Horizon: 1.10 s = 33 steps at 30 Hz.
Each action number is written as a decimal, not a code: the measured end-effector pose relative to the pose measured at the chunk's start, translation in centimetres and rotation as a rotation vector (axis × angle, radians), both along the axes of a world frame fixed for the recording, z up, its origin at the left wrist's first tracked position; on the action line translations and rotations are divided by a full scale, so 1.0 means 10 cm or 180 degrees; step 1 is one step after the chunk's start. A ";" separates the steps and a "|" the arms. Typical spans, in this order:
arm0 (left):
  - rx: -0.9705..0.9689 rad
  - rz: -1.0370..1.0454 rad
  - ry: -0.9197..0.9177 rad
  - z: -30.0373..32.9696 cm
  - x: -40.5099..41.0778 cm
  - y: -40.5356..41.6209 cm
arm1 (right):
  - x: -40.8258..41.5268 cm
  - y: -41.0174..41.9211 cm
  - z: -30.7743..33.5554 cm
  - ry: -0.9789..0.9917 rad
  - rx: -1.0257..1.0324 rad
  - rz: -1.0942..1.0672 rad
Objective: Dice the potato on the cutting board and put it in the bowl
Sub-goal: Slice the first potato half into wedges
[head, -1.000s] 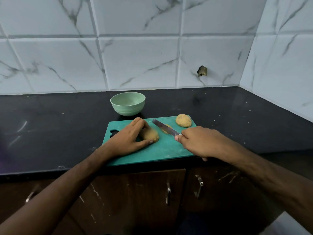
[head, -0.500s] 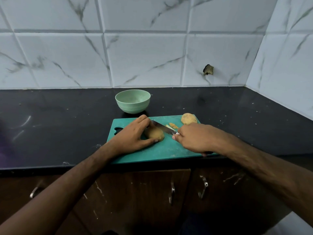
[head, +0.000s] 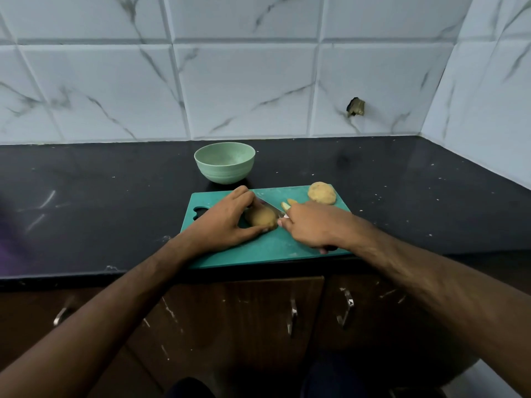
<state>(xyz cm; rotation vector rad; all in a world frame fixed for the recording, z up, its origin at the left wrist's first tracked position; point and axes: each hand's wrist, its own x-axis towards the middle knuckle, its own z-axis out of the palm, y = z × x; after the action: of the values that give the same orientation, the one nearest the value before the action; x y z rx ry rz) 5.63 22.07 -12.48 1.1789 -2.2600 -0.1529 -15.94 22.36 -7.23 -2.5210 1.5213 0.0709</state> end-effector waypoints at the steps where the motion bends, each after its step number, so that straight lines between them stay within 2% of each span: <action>1: -0.0011 0.0018 0.0000 0.00 0.00 0.00 | 0.01 0.00 -0.01 0.0033 -0.0041 0.0026; 8: 0.0042 0.0147 -0.0039 0.00 -0.02 0.02 | -0.29 0.36 0.03 0.0285 0.0052 -0.0066; 16: 0.0073 0.0187 0.0000 -0.03 -0.01 0.05 | -0.51 0.61 -0.09 0.0712 -0.0753 0.0041; 25: 0.0110 0.0310 -0.0162 -0.03 0.00 0.05 | -0.65 0.44 0.14 0.0477 -0.0510 -0.0489; 33: 0.0031 0.0256 -0.0054 -0.04 0.01 0.05 | -0.42 0.44 0.00 0.0423 -0.0412 -0.0357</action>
<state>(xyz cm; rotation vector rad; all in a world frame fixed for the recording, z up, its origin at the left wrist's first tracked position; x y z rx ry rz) 5.74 22.55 -12.91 1.2785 -2.2248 -0.1232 -20.13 26.72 -7.19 -2.5690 1.7697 0.1298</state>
